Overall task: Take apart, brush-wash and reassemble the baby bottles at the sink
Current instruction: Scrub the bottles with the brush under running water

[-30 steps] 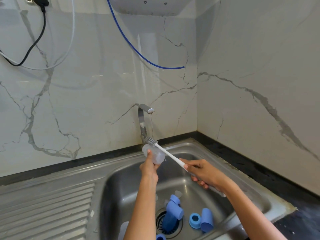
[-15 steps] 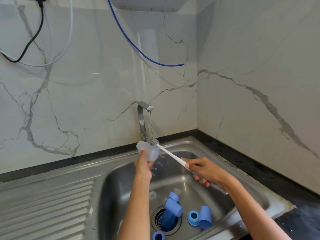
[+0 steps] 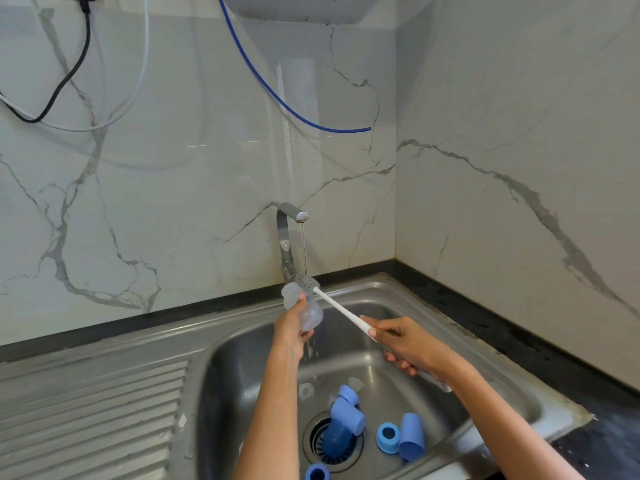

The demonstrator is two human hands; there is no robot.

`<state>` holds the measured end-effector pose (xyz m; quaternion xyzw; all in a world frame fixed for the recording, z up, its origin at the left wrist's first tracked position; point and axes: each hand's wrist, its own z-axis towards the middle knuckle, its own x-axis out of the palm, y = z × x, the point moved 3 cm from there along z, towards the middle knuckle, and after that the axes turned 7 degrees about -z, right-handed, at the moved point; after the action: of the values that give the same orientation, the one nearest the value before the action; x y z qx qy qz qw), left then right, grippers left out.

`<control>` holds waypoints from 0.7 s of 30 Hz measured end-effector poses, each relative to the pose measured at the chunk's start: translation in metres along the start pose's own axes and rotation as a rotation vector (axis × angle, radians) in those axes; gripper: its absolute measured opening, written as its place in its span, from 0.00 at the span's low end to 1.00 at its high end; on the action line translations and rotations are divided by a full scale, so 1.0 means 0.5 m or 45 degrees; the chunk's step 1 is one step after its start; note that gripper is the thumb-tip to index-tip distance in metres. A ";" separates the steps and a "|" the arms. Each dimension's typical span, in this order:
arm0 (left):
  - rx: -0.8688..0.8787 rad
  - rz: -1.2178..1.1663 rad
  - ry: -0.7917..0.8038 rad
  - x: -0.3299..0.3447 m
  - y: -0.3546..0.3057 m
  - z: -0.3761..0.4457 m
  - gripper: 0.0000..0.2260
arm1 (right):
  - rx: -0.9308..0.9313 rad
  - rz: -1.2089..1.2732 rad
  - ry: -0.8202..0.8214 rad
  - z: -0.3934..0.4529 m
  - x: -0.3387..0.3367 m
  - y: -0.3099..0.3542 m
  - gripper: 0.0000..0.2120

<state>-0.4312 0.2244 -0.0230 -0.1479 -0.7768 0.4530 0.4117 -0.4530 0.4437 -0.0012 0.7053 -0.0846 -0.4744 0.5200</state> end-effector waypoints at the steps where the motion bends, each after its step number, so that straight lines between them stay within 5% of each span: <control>1: 0.016 -0.042 -0.006 0.001 -0.001 -0.002 0.15 | -0.006 0.018 -0.002 0.003 0.004 0.003 0.17; 6: 0.153 -0.248 -0.291 -0.019 -0.016 -0.005 0.19 | 0.084 0.094 0.186 -0.022 -0.039 -0.004 0.15; 14: 0.117 0.136 -0.142 0.014 0.014 -0.010 0.13 | -0.006 -0.008 -0.056 0.001 -0.006 -0.004 0.18; 17: 0.152 0.039 -0.256 0.006 0.010 -0.002 0.19 | 0.056 0.036 0.027 -0.009 -0.023 0.000 0.17; 21: 0.175 -0.101 -0.357 -0.007 0.005 0.004 0.16 | 0.160 0.113 0.194 -0.032 -0.060 -0.011 0.16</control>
<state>-0.4309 0.2226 -0.0274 -0.0238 -0.7990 0.5047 0.3261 -0.4590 0.4747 0.0120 0.7659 -0.1056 -0.3899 0.5002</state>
